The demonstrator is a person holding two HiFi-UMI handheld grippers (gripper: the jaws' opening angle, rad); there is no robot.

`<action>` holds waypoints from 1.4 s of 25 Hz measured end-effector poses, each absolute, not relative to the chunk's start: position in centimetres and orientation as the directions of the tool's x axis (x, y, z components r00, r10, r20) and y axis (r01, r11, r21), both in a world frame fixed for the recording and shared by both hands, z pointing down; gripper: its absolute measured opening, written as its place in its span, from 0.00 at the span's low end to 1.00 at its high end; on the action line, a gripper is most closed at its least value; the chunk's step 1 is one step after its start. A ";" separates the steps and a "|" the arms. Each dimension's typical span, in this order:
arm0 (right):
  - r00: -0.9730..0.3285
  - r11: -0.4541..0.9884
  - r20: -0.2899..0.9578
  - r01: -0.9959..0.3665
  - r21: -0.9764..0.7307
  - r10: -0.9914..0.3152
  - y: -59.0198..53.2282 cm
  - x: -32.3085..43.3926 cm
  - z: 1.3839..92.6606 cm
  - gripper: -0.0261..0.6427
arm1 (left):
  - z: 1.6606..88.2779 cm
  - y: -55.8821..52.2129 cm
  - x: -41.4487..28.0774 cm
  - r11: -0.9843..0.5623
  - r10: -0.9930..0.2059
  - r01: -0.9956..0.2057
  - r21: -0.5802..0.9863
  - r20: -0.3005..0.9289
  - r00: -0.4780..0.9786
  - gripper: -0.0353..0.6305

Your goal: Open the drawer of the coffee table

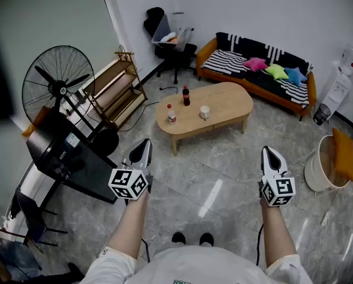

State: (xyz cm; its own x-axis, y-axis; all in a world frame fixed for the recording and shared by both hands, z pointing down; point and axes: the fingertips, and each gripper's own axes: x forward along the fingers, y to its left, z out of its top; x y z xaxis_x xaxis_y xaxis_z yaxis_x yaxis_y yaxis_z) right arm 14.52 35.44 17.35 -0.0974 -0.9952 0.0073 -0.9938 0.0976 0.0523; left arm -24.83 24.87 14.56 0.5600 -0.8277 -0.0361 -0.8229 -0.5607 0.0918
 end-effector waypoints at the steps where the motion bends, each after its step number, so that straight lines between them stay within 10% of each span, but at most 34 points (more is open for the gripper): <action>1: -0.098 0.098 0.007 -0.994 0.054 -0.995 35.4 14.5 17.4 0.05 | 14.6 24.9 -24.9 -0.560 -0.828 -0.823 0.091 -0.036 0.559 0.05; 13: -0.084 0.082 -0.039 -0.995 0.052 -0.996 35.6 14.6 16.7 0.05 | 14.6 25.1 -25.0 -0.558 -0.830 -0.825 0.095 -0.037 0.557 0.05; 14: -0.059 0.056 -0.065 -0.998 0.040 -0.996 35.5 15.0 16.4 0.16 | 14.6 25.1 -24.9 -0.558 -0.830 -0.824 0.094 -0.037 0.557 0.05; 15: -0.032 0.030 -0.085 -0.999 0.024 -0.996 35.4 15.5 16.1 0.62 | 14.6 25.2 -24.9 -0.558 -0.829 -0.824 0.094 -0.036 0.557 0.05; 17: -0.011 0.011 -0.100 -1.000 -0.003 -0.995 35.3 15.7 16.2 0.92 | 14.5 25.2 -24.9 -0.559 -0.829 -0.824 0.091 -0.036 0.558 0.05; 35: -0.089 0.089 -0.065 -0.996 0.004 -0.994 34.3 16.1 17.7 0.92 | 15.3 25.0 -23.2 -0.543 -0.839 -0.835 0.093 -0.025 0.543 0.05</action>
